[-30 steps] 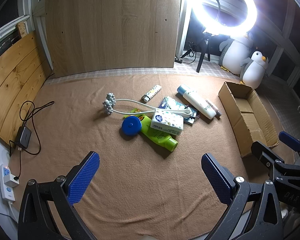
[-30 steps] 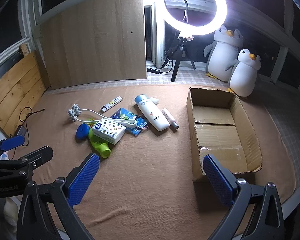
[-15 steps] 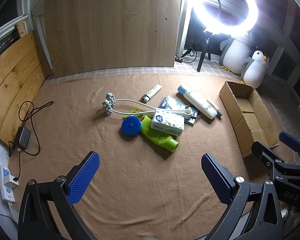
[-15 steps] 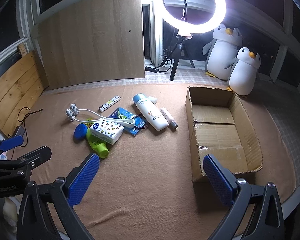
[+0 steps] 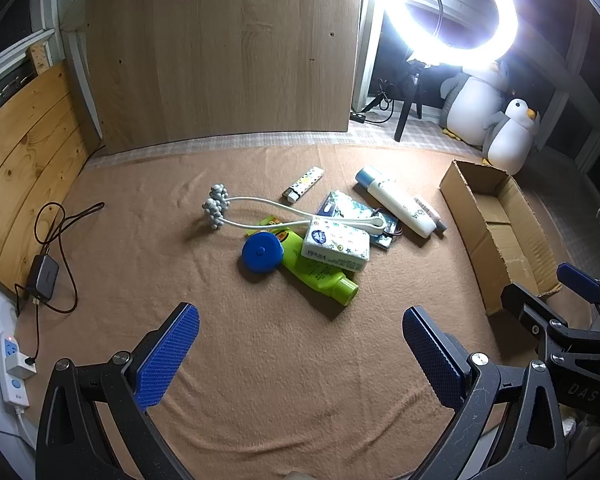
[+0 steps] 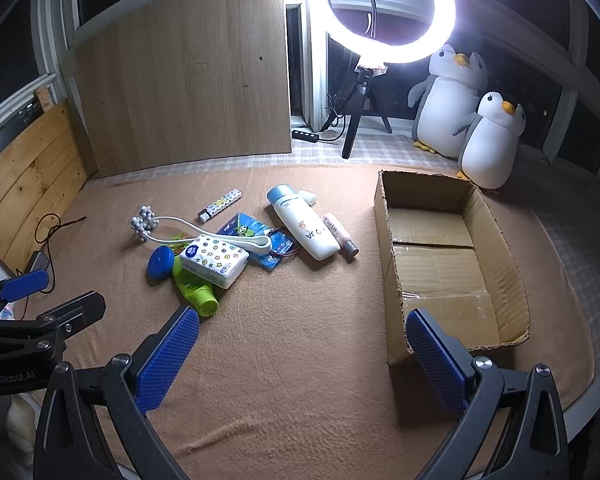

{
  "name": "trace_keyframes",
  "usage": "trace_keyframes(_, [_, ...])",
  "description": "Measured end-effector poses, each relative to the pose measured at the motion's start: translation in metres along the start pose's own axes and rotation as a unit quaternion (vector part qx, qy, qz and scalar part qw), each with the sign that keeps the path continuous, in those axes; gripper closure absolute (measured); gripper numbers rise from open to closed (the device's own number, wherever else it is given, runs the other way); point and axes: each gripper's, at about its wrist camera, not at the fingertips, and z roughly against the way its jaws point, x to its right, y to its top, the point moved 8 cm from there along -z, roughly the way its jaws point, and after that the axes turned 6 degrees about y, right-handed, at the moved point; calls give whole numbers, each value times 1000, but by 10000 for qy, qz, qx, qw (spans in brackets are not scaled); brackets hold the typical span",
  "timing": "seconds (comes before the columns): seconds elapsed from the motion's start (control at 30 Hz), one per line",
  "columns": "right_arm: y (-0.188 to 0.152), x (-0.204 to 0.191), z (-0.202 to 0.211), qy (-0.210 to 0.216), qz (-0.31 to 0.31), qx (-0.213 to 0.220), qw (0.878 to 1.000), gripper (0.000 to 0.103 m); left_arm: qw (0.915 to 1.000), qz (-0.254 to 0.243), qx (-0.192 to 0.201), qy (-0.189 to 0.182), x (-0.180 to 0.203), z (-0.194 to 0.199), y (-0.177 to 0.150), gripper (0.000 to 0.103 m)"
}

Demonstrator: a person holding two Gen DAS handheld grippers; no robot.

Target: Organize objects

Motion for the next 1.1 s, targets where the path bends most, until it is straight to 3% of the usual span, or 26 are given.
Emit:
trace_keyframes(0.8, [-4,3,-10,-1,-104,-108,9999,1,9999,-47,-124,-32,-1,-17,0,0])
trace_keyframes(1.1, [-6,7,-15,44,-192,-201,9996,7,9998,-148,-142,-10,1,-27,4,0])
